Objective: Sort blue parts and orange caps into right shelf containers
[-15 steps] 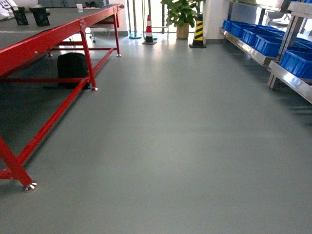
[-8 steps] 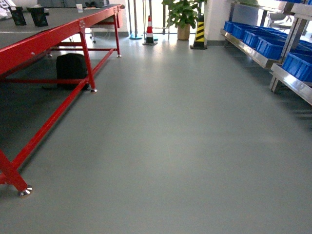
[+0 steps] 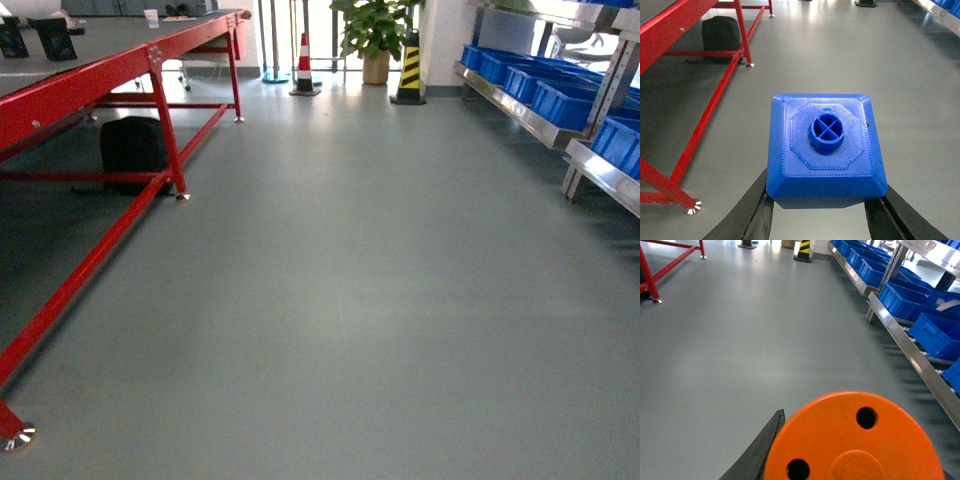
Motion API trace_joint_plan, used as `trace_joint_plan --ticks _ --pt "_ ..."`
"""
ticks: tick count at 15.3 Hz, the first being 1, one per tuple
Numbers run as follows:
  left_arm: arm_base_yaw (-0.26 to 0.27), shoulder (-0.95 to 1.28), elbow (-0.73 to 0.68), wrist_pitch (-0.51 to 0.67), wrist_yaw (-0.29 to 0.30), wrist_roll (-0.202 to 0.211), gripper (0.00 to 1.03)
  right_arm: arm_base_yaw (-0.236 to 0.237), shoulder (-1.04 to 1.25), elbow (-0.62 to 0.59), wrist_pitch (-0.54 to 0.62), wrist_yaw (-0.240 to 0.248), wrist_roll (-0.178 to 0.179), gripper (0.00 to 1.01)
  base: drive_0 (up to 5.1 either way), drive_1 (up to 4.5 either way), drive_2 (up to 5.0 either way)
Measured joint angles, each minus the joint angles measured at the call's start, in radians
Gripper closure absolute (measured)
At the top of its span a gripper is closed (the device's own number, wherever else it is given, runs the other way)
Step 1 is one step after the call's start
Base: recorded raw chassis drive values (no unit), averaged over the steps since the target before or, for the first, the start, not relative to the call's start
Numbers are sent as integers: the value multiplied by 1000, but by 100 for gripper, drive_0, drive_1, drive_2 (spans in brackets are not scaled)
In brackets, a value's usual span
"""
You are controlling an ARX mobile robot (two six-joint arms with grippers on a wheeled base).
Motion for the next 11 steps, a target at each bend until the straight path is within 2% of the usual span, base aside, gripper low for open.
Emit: trace_joint_plan --ticks 11 --pt "0 2 0 1 0 0 59 0 3 0 2 -2 0 58 7 427 -413"
